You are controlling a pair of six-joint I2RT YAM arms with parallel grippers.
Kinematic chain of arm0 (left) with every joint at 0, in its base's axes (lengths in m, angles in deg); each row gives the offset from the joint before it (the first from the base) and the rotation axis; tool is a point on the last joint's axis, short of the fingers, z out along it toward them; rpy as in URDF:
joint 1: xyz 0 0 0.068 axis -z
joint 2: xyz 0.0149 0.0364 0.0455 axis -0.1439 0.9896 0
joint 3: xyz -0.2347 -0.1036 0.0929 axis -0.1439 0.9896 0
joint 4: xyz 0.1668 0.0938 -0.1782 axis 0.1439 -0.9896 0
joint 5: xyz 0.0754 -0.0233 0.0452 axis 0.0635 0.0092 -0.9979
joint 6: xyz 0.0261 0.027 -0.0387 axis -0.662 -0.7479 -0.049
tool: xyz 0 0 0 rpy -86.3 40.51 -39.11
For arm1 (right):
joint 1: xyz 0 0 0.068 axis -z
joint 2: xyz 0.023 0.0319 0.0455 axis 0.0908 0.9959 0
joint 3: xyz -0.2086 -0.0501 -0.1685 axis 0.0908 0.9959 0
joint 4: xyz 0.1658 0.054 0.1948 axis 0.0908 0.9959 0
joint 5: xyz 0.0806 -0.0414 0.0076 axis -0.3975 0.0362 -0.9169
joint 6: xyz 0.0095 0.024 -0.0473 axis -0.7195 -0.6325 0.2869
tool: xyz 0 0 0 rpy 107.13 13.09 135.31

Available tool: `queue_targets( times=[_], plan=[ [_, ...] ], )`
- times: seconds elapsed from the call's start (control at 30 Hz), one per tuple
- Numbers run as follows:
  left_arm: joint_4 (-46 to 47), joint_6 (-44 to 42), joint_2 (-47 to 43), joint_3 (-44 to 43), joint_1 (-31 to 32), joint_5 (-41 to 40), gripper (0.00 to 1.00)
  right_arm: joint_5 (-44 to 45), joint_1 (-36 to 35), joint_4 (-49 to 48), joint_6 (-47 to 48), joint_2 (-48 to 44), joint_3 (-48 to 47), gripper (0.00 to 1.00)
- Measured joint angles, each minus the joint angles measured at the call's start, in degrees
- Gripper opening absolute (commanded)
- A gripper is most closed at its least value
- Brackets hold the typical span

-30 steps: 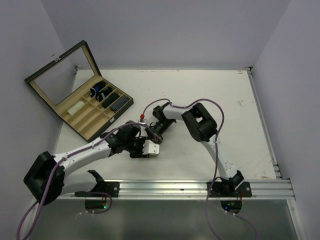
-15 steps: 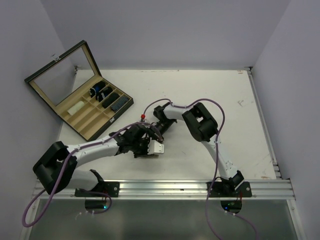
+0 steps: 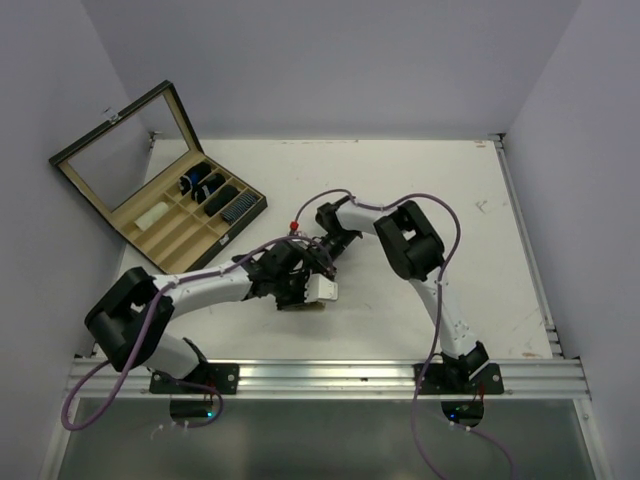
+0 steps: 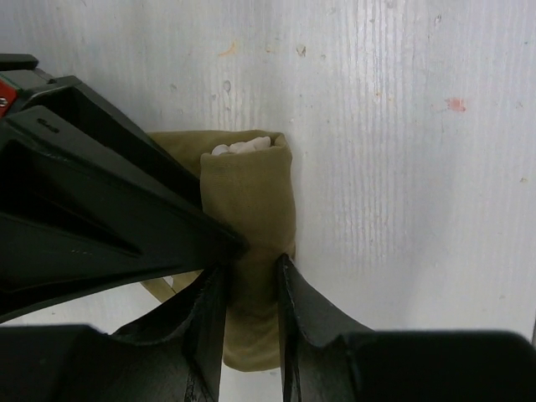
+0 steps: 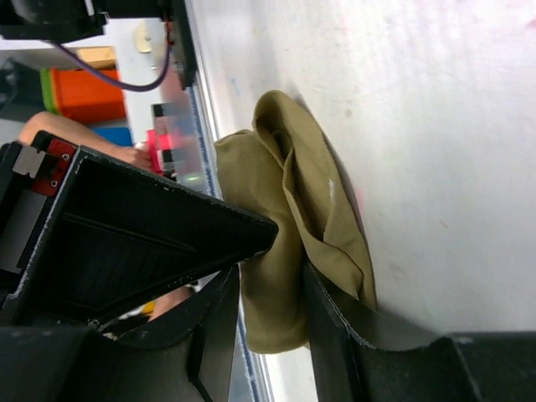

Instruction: Roll the underwear

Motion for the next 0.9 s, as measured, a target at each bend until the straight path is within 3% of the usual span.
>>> queue_targets(
  times=[0.3, 0.5, 0.67, 0.9],
  plan=[
    [-0.24, -1.84, 3.69, -2.84, -0.02, 2.54, 0.0, 9.6, 4.63, -0.79, 0.85, -1.79, -6.36, 0.41],
    [-2.43, -3.08, 7.52, -6.27, -0.87, 7.23, 0.0, 16.31, 12.2, -4.11, 3.67, -5.2, -6.99, 0.36],
    [-10.84, -4.0, 15.61, -14.82, -5.03, 15.02, 0.0, 20.39, 19.08, -6.38, 7.41, -15.8, 1.42, 0.34],
    [-28.57, -3.98, 30.95, -31.04, -11.78, 26.75, 0.0, 23.74, 18.1, -9.68, 12.26, -36.68, 17.31, 0.33]
  ],
)
